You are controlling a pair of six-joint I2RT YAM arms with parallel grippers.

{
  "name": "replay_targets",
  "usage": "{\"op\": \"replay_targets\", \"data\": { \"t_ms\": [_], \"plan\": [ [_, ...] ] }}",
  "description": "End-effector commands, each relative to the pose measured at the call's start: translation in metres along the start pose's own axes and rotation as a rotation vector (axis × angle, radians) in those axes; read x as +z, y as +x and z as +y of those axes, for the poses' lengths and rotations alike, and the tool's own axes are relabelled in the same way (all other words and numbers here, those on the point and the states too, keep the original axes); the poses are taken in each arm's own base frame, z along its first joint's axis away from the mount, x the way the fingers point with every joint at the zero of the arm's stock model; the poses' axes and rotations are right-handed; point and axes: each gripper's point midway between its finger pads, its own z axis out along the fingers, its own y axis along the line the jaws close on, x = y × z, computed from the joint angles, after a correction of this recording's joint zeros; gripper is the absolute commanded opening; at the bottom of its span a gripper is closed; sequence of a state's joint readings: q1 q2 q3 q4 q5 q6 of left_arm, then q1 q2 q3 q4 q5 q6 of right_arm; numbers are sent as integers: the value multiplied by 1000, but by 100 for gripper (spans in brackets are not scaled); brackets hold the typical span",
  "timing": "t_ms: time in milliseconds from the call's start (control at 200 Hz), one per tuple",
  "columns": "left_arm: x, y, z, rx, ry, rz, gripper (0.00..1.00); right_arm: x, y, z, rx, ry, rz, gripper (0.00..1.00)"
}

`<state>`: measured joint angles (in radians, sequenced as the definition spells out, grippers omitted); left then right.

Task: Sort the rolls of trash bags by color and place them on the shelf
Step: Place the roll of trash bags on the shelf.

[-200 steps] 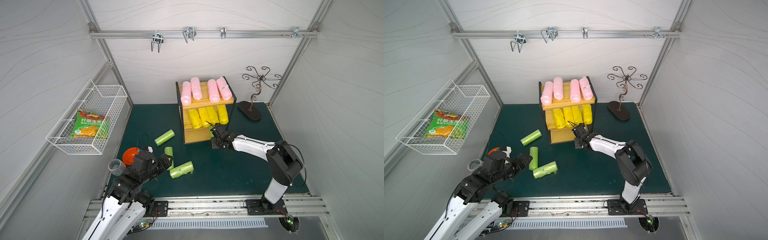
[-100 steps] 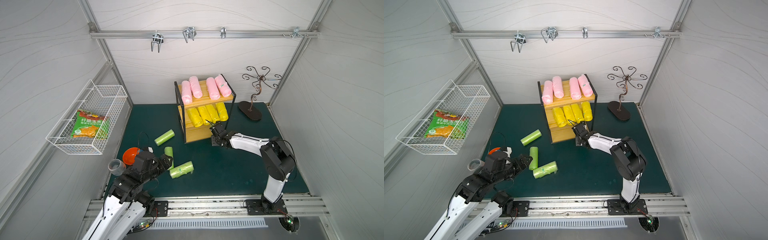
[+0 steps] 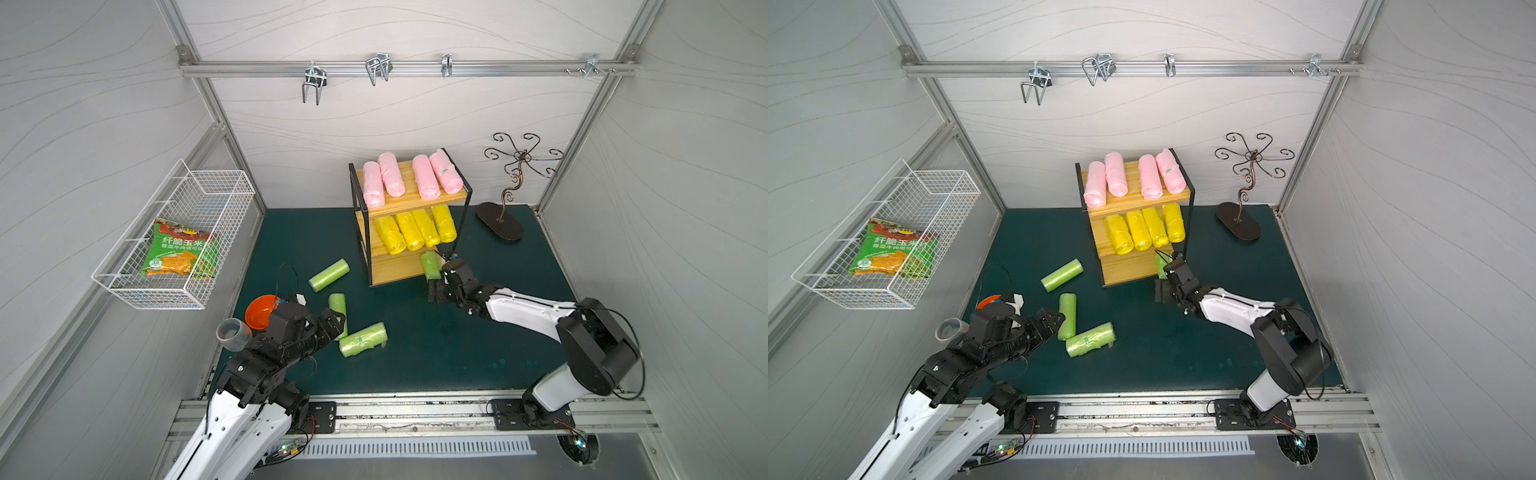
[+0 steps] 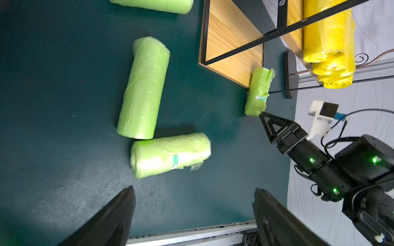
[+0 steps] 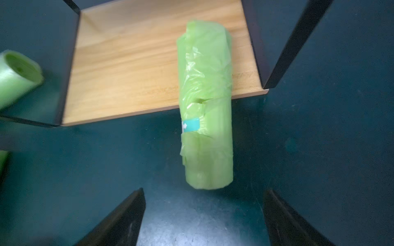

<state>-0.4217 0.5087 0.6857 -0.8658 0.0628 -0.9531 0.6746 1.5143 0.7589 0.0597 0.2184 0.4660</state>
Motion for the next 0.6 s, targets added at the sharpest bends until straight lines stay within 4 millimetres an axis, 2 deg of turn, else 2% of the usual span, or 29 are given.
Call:
{"op": "replay_targets", "data": {
  "t_ms": [0, 75, 190, 325, 430, 590],
  "plan": [
    [-1, -5, -8, 20, 30, -22, 91, 0, -4, 0, 142, -132, -59, 92],
    [0, -4, -5, 18, 28, -21, 91, 6, 1, -11, 224, -175, -102, 89],
    [0, -2, -1, 15, 25, -30, 91, 15, 6, -8, 191, -230, -182, 84],
    [-1, -3, 5, 6, 29, -61, 91, 29, 15, -13, 209, -222, -223, 83],
    [-4, -4, 10, 20, 30, -83, 91, 36, 21, -12, 222, -235, -230, 83],
    [-3, 0, 20, 39, -2, -76, 91, 41, 30, 1, 142, -207, -205, 83]
  ]
}}
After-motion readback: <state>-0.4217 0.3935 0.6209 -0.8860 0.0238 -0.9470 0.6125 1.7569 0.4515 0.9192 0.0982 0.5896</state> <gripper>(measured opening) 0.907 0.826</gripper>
